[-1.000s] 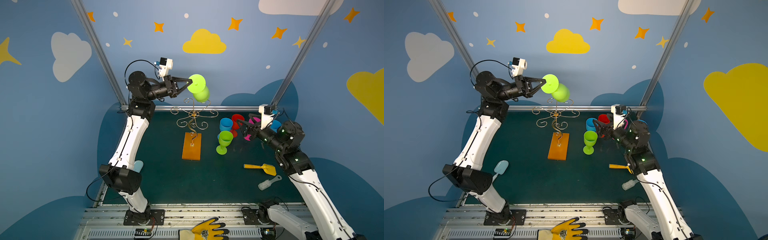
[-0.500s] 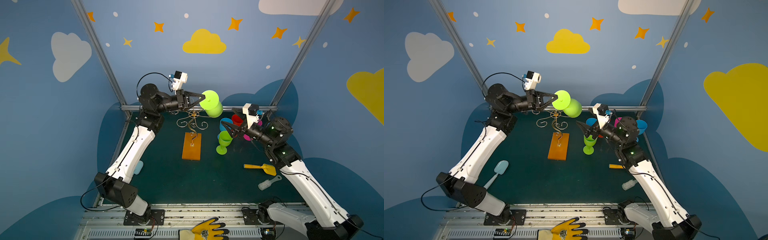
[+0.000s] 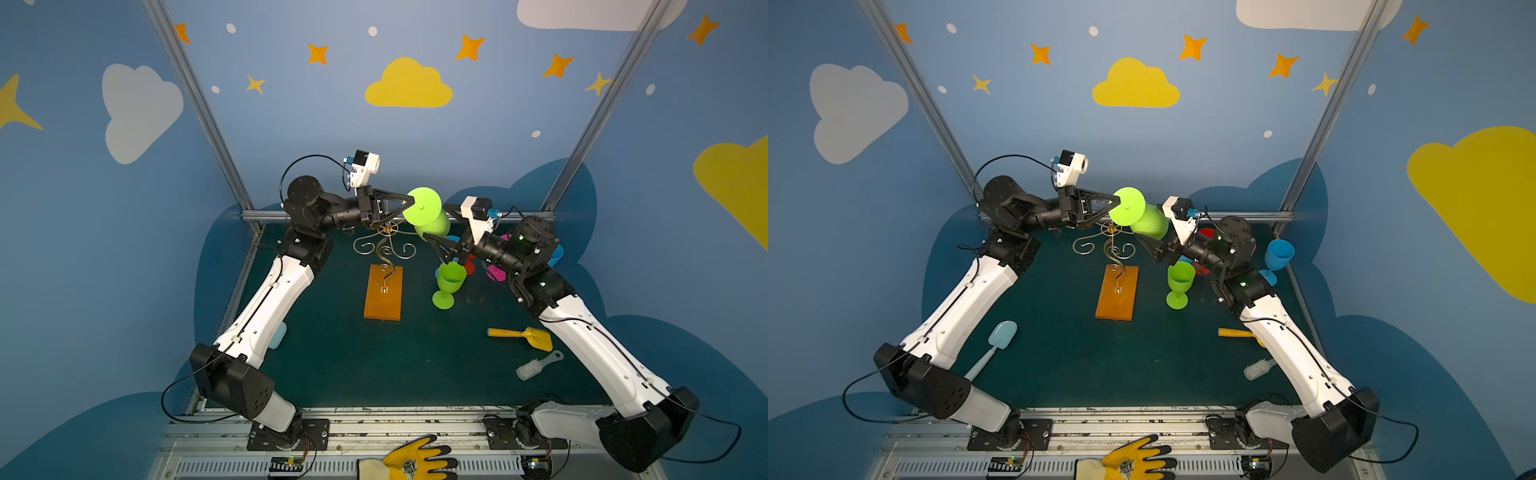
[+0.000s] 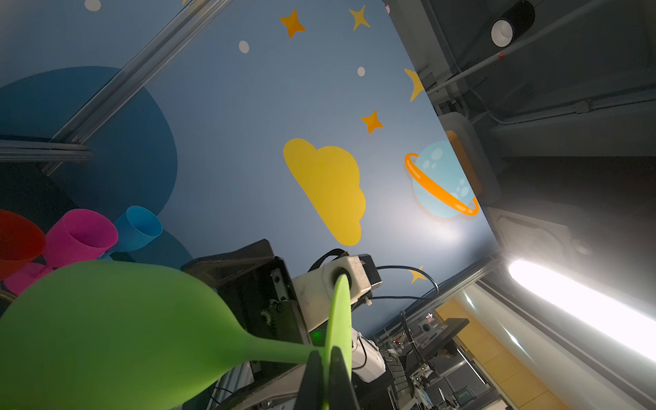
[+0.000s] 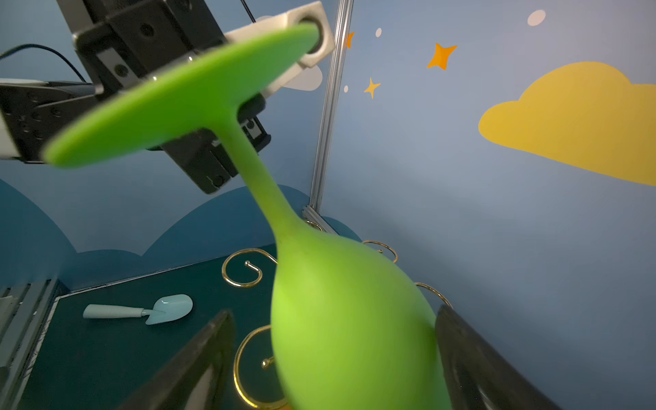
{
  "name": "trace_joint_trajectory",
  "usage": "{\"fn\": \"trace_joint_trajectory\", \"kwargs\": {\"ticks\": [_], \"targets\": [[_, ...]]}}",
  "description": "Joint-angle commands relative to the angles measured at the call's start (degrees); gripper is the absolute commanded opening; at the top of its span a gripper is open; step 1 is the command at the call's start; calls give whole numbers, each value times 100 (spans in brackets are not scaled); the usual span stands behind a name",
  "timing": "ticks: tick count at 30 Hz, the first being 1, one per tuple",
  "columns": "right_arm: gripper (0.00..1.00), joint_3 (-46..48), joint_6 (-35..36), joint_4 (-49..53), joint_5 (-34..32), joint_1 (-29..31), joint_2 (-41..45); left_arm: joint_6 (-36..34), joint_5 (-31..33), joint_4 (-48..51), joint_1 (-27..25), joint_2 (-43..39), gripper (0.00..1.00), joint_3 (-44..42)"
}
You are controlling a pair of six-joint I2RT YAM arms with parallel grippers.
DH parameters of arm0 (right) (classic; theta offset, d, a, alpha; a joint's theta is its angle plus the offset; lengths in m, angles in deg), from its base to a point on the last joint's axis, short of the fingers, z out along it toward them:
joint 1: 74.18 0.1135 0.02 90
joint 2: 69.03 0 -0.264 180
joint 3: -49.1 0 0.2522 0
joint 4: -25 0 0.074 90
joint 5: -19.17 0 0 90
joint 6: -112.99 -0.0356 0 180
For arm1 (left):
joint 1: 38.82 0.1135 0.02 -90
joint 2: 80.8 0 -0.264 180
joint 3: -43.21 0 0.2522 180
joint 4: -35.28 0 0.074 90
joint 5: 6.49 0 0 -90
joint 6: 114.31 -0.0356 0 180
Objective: Take the wine glass off the wine glass rack
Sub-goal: 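Close the right gripper on the bowl of the lime-green glass, then open the left gripper off the foot while the right lowers the glass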
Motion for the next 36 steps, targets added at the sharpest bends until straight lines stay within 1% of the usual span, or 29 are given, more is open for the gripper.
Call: {"fn": "trace_joint_trajectory", "kwargs": {"ticks": [1,7,11,15,24,26,30,32,34,36], "targets": [[87,-243,76,-104,78,87,-88,169,5,-450,-45,-185,3,60],[87,-352,145,-4,-87,196,-223,427,-16,-750,-107,-166,3,16],[87,-369,216,94,-80,275,-241,588,-21,-926,-106,-167,3,16],[87,-371,319,213,-139,372,-254,660,-48,-991,-106,-176,3,64],[86,-359,272,427,-416,458,-254,682,-33,-1036,-106,-200,3,158],[82,-370,243,502,-511,475,-242,682,-36,-1046,-107,-194,3,165],[68,-430,86,747,-583,481,-140,538,-40,-970,-85,-193,3,176],[64,-450,-19,901,-598,492,-29,349,-15,-798,-73,-207,6,200],[62,-433,-130,1067,-622,495,122,71,31,-596,-59,-244,17,209],[59,-420,-237,1312,-741,499,316,-361,110,-257,-38,-302,37,205]]}}
